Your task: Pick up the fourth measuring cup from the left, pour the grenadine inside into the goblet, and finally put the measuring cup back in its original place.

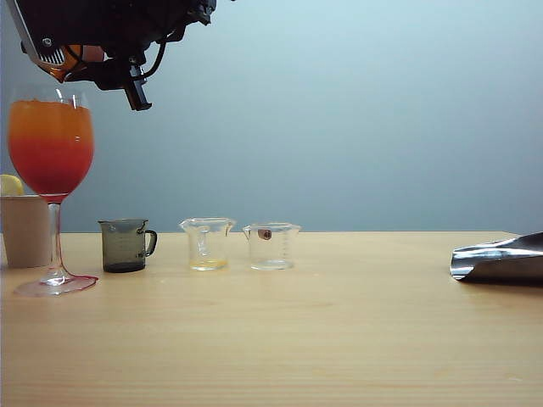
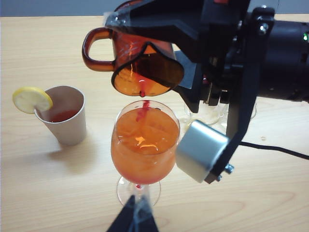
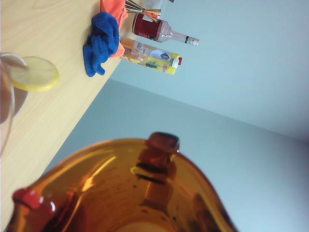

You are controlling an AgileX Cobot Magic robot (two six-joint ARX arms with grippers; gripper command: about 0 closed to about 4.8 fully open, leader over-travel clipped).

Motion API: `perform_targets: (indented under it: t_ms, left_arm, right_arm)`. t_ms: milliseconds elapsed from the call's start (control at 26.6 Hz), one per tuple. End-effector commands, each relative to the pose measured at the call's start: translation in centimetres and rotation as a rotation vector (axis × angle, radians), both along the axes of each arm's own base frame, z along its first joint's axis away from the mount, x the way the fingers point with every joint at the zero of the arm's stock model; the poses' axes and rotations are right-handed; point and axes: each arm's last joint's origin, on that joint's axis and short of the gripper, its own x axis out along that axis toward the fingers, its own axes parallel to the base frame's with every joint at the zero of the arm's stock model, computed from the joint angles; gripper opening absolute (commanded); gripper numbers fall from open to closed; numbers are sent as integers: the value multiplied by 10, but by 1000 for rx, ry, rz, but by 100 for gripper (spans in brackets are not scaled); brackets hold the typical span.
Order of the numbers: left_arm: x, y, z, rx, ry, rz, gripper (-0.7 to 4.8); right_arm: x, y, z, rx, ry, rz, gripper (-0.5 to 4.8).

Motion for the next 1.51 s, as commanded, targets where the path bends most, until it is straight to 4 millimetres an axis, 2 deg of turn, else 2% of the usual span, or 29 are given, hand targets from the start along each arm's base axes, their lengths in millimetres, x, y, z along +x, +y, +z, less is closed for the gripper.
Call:
perform_targets:
  t_ms: [38,452,527,790,1016,1317,1505]
  left_arm:
    - [-1,0,2,1,-12,3,-5]
    - [-1,0,2,1,-12,3,-5]
    - [-1,0,2,1,-12,3,-5]
    - [-1,0,2,1,-12,3,-5]
    - [0,1,2,2,-15,7,-5]
    - [-2,1,4,24,-39,-4,-5]
    - [-1,1,6,22,-66,-3,-5]
  right_arm:
    - [-2,-1,10,44,10,-2,12]
    - [4,-7,10,234,389,-58,12]
    - [12,-13,10,334,562,-93,8]
    - [30,-36,19,491,779,-155,8]
    - [45,-72,47,673,947,-191,6]
    - [59,-119,77,828,1010,-237,0]
    - [70,-153,87,881,1049,-315,-1]
